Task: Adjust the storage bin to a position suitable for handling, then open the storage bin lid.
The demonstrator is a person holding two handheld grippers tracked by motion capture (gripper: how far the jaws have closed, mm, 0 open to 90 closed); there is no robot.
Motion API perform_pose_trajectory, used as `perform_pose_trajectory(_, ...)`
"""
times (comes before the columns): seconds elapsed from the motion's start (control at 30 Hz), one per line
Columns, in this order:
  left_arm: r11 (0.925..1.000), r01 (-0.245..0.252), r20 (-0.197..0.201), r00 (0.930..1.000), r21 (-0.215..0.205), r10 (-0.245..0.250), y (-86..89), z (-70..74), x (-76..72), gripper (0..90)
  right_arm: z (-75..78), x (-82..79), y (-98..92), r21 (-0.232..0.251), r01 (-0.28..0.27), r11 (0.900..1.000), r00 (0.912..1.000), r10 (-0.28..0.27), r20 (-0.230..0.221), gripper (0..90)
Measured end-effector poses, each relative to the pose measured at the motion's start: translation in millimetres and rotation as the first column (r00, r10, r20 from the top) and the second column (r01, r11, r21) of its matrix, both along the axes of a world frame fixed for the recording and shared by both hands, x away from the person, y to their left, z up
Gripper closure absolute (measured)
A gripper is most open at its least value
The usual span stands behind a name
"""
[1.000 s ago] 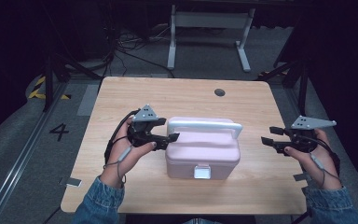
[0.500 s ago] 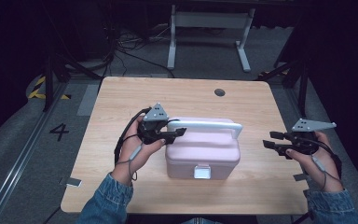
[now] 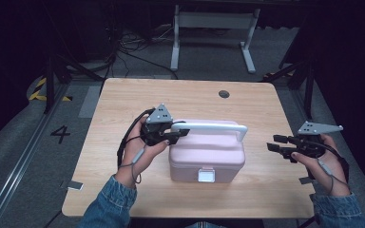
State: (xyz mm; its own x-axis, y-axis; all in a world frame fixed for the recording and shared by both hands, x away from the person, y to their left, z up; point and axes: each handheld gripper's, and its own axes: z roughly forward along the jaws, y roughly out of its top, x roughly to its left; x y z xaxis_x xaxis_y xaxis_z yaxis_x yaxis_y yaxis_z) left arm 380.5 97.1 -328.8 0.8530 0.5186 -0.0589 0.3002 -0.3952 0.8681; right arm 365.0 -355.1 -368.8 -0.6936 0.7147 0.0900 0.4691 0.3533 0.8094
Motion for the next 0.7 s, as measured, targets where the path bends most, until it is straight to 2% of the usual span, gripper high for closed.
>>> perform_pose_trajectory(0.23, 0.9997, 0.006, -0.026, 0.9996, -0.022, -0.007, 2.1, 2.7, 5.8, 70.9, 1.0, -4.2, -1.6, 0.015, 0.004, 1.000, 0.9999, -0.004, 0.011, 52.3)
perform_pose_trajectory(0.33, 0.9990, 0.008, -0.046, 0.9989, -0.044, -0.010, 2.7, 5.1, 10.0, 70.8, 3.0, -5.4, -2.1, 0.045, 0.003, 0.999, 0.9998, -0.004, 0.019, 52.2)
perform_pose_trajectory(0.43, 0.9987, -0.003, -0.064, 0.9979, -0.051, 0.000, 3.1, 6.7, 15.2, 70.9, 4.3, -6.1, -2.0, 0.055, -0.005, 0.998, 0.9993, 0.003, 0.038, 52.2)
perform_pose_trajectory(0.5, 0.9988, -0.002, -0.069, 0.9976, -0.048, -0.001, 3.4, 7.4, 17.8, 71.1, 5.6, -6.2, -1.2, 0.056, -0.006, 0.998, 0.9993, 0.004, 0.037, 52.4)
perform_pose_trajectory(0.7, 0.9963, -0.008, -0.096, 0.9954, -0.086, 0.000, 5.7, 12.0, 28.1, 71.8, 9.7, -8.1, 1.8, 0.043, -0.016, 0.999, 0.9984, 0.014, 0.055, 56.8)
